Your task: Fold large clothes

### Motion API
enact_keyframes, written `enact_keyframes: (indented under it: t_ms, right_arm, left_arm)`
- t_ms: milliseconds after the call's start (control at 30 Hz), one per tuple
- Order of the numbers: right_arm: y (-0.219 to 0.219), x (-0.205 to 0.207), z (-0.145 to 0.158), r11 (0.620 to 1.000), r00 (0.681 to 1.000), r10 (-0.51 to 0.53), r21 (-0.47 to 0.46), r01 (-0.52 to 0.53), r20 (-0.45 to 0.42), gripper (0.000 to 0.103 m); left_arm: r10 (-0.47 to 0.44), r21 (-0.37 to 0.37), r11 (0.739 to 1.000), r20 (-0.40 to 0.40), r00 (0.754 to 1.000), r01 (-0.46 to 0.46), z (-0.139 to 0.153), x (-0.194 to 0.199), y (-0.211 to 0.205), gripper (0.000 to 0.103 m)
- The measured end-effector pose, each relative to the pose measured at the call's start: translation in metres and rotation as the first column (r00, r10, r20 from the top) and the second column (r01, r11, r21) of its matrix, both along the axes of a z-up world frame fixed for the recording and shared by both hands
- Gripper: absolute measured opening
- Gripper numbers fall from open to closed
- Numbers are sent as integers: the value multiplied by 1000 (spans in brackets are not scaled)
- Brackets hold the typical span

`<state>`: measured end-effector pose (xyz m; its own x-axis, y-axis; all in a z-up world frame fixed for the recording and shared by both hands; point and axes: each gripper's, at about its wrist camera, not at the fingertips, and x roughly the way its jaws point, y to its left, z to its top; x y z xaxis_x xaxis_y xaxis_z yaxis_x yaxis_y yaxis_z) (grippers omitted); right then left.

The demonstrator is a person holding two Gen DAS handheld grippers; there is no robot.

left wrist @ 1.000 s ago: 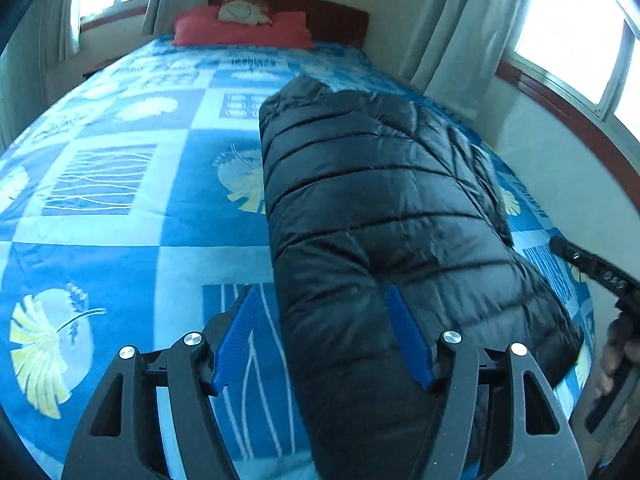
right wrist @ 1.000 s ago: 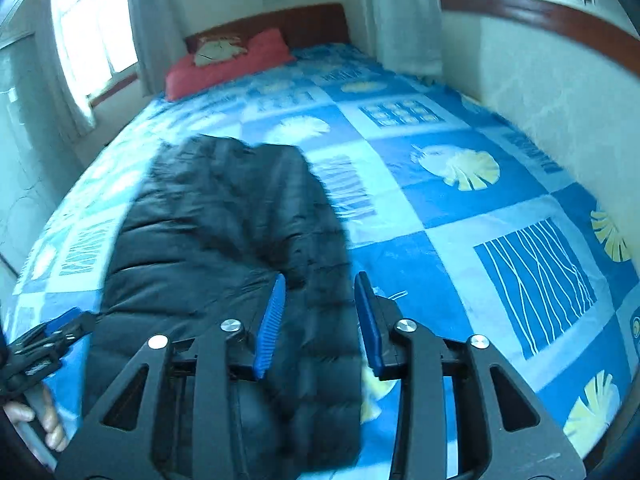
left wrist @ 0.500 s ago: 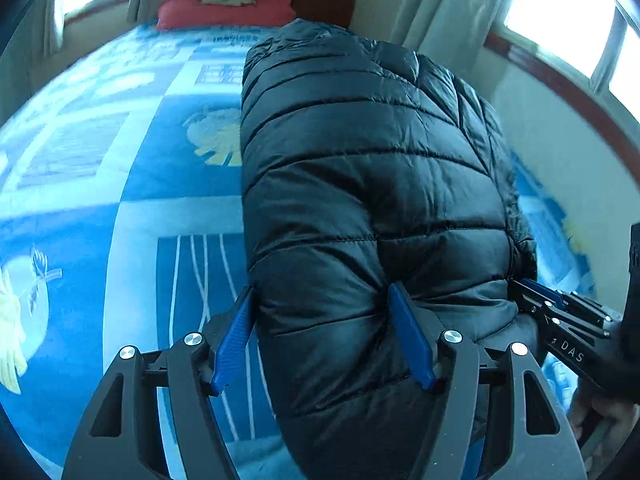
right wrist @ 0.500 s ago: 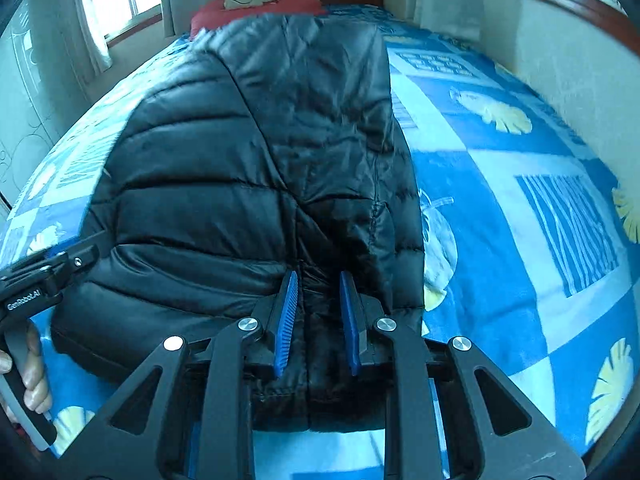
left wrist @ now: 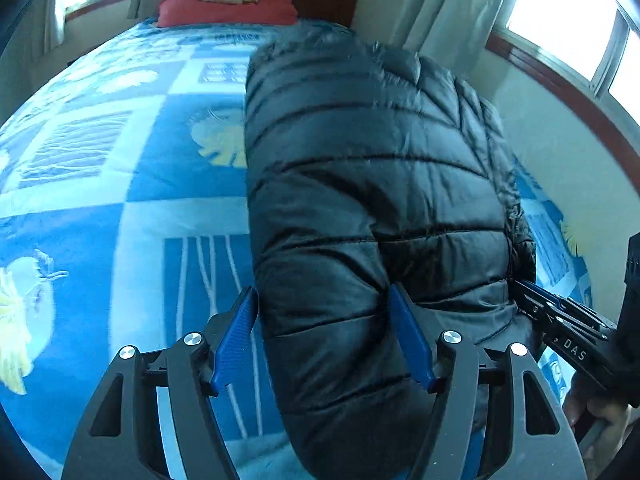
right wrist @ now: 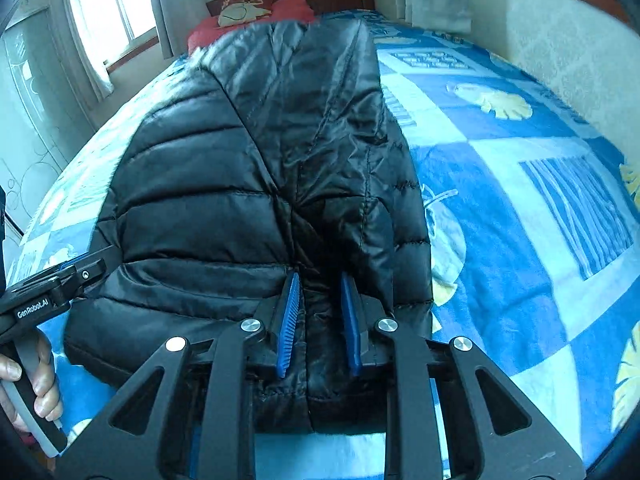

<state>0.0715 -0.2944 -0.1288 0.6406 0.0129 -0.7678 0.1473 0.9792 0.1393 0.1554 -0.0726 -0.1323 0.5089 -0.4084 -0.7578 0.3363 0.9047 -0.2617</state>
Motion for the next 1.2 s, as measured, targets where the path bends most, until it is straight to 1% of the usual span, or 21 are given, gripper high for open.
enact_keyframes:
  t_ms: [67,133,200,267,333,367,400,500,533,600,633,667,767,800,900,967,1067,1200]
  right_arm:
    - [1,-2,18,1000,1000,-7,5,7,20,24]
    - [0,0,38,1000,998,-15,23,13,63,30]
    - [0,11,56,1000,995,-20,21,18,100,32]
    - [-1,31,73,1000,990,-26,9,25,138,32]
    - [-1,53,84,1000,985,-19,13,17,172,32]
    - [-1,71,87,1000,983,-11,10,10,181,32]
    - [-1,85,87,1000,985,-6,6,5,172,32]
    - [-5,120,72,999,989,30,9,-32,144,32]
    - [-5,132,61,999,993,30,-15,-28,114,32]
    - [-11,144,41,999,997,22,-32,-20,79,31]
    - [-15,148,33,999,998,15,-30,-13,65,30]
    - [-19,151,24,1000,998,9,-19,-8,57,29]
    - [-24,153,7,1000,999,2,1,-2,48,29]
    - [-22,154,2,1000,999,4,-9,-3,46,29]
    - [-17,158,-12,998,999,0,-60,4,54,28]
    - [-17,160,-18,998,998,-3,-63,7,65,28]
    - [-21,162,-25,1000,997,-4,-24,6,74,28]
    - [-23,163,-32,1000,996,-9,-12,10,87,28]
  left_arm:
    - [6,-16,1000,37,999,-6,17,-4,5,66]
    - [17,-37,999,72,997,-14,32,-5,7,66]
    - [24,-53,998,101,995,-19,47,1,6,66]
    - [41,-34,999,134,990,-37,59,17,-2,66]
    - [55,-34,998,142,988,-51,64,37,-9,66]
    - [62,-33,998,143,988,-58,66,46,-13,66]
    - [79,-28,997,141,987,-76,66,57,-17,66]
    - [101,-15,995,130,986,-99,55,86,-28,66]
    - [101,-6,995,123,987,-101,50,91,-30,66]
    - [93,12,996,85,992,-94,34,103,-38,67]
    - [90,14,996,82,993,-92,30,106,-39,68]
    - [92,29,995,89,992,-95,25,109,-43,72]
    - [82,60,994,87,993,-88,18,114,-53,76]
    - [79,90,992,91,993,-87,14,116,-58,77]
    - [84,121,988,95,992,-95,4,119,-66,80]
    - [97,113,988,91,991,-107,-4,122,-66,81]
    - [105,102,988,89,990,-114,-11,125,-65,82]
    - [116,110,986,113,987,-128,-18,125,-68,83]
